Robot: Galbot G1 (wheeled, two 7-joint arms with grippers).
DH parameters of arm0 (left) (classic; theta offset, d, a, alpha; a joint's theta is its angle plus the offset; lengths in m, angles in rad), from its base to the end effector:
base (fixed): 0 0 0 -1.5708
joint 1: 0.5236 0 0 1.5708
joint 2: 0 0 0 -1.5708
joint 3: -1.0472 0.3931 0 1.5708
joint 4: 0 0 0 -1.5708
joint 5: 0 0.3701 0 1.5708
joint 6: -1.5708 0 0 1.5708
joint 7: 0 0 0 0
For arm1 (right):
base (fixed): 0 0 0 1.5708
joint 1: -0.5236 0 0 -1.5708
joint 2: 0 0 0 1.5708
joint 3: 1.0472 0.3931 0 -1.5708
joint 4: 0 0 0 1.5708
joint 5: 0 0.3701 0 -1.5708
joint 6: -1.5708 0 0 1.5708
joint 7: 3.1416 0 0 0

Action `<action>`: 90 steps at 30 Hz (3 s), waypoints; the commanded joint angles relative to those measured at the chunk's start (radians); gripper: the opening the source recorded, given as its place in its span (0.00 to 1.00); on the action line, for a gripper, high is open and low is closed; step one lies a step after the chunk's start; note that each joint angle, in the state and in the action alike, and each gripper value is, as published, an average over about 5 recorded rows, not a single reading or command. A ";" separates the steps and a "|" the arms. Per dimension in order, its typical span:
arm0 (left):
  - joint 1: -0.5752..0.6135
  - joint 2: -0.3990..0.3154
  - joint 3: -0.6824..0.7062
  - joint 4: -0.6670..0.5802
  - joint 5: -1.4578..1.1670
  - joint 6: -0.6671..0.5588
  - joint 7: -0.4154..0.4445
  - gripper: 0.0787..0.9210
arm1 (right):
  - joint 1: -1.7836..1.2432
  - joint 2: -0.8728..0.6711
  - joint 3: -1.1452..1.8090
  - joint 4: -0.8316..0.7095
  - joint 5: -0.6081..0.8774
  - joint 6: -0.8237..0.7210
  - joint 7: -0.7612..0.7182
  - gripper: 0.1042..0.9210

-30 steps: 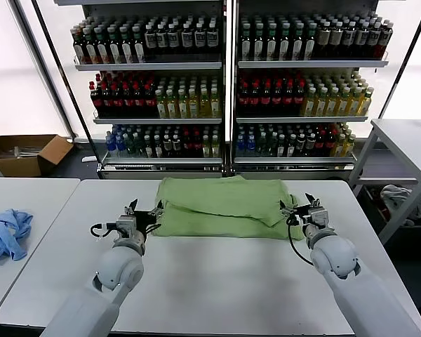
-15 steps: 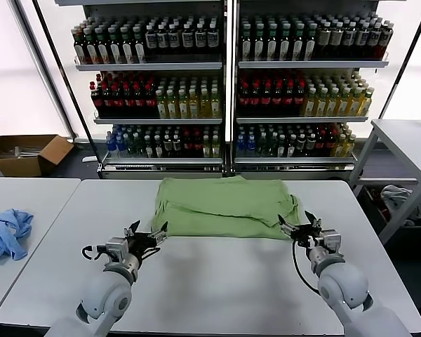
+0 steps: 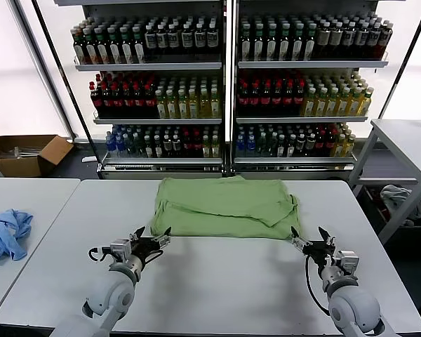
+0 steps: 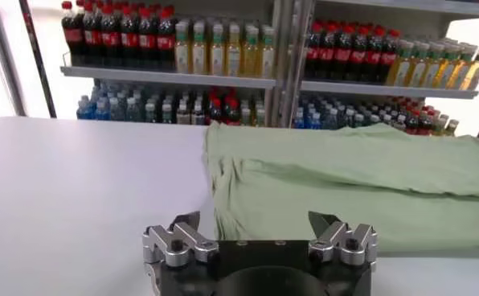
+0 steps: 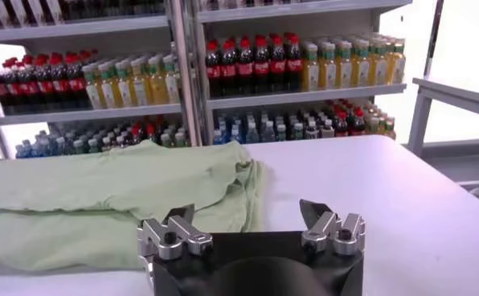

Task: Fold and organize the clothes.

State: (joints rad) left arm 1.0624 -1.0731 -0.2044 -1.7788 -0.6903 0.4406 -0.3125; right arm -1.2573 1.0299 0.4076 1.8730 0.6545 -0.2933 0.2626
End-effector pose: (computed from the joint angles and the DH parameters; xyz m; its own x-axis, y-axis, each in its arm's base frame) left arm 0.3387 0.0513 -0.3377 -0.8860 0.1262 0.4463 0.0957 0.9913 -0.0904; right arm 0.2883 -0.1106 -0.3310 -0.9471 -0.0232 0.3202 0.0016 0.9970 0.0772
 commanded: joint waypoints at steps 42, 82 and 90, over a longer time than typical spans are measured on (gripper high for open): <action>-0.052 -0.012 0.030 0.098 0.036 -0.032 0.062 0.36 | 0.086 0.060 -0.075 -0.137 -0.120 -0.014 -0.037 0.03; 0.834 0.215 -0.084 -0.538 0.234 -0.106 -0.391 0.00 | -0.836 -0.169 0.095 0.434 -0.289 0.132 0.057 0.02; 0.820 0.202 -0.063 -0.564 0.264 -0.081 -0.387 0.03 | -0.838 -0.165 0.089 0.452 -0.239 0.087 0.101 0.08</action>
State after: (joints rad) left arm 1.7984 -0.8732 -0.2709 -2.2772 -0.4675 0.3503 -0.6590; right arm -2.0166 0.8684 0.4838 2.2897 0.4016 -0.2130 0.3348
